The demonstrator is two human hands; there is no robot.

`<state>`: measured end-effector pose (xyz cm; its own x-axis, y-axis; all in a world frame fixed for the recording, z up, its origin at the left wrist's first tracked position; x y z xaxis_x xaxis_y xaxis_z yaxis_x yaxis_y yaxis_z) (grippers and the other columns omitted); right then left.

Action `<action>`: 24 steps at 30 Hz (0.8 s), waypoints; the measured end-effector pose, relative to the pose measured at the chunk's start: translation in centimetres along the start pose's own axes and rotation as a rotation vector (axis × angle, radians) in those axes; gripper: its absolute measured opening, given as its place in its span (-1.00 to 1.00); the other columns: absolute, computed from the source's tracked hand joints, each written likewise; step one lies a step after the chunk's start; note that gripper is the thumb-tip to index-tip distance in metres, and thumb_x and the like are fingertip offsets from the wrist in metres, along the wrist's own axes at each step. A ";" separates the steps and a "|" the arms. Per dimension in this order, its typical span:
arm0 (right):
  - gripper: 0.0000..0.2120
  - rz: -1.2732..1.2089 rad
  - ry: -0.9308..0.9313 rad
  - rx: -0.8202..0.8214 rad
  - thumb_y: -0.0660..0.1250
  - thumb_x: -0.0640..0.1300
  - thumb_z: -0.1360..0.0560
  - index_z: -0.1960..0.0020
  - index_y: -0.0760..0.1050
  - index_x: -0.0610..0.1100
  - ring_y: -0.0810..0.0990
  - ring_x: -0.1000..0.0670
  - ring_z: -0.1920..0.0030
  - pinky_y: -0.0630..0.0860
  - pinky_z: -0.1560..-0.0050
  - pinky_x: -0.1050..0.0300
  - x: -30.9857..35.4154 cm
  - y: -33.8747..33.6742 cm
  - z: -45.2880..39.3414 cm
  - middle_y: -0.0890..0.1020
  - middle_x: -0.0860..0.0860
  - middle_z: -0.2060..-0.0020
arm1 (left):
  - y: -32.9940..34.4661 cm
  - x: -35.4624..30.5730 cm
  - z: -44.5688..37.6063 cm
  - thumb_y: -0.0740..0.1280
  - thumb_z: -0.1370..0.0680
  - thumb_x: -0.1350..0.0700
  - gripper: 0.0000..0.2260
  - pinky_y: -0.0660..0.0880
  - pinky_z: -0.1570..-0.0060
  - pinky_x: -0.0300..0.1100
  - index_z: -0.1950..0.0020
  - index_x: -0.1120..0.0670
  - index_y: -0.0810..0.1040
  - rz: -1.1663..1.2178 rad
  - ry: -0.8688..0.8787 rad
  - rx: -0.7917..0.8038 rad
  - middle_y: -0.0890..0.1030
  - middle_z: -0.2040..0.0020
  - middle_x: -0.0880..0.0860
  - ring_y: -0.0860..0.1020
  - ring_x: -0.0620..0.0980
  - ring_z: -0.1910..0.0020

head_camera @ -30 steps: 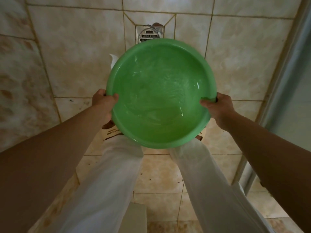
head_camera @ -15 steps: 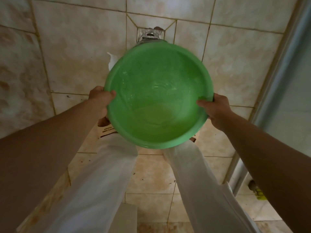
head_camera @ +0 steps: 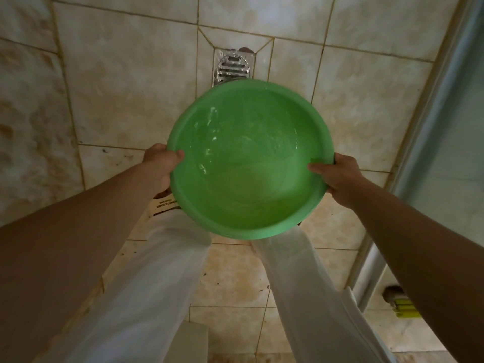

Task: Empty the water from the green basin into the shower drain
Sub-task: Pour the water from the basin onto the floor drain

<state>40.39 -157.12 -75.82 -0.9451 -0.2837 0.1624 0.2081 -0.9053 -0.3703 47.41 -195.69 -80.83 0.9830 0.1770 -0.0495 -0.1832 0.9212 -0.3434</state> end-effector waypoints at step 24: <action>-0.62 -0.013 0.081 0.054 0.45 -0.30 -0.43 -0.24 0.50 -0.25 0.60 -0.20 -0.04 0.56 -0.05 -0.12 0.3 0.2 1.0 0.62 -0.11 0.00 | -0.6 -1.9 1.1 0.34 -0.57 0.19 -0.70 0.54 -0.15 0.11 -0.28 0.19 0.44 -0.106 0.012 0.011 0.55 -0.25 0.20 0.57 0.16 -0.12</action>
<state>40.42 -157.68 -74.98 -0.9646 -0.2474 0.0910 0.2072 -0.9250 -0.3185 45.58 -196.19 -79.53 0.9969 0.0745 -0.0253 -0.0786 0.9382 -0.3371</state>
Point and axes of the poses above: each hand's wrist, its own z-axis away from the middle knuckle, its own y-axis out of the palm, x = y × z, the point moved 8 cm from there along -z, towards the middle knuckle
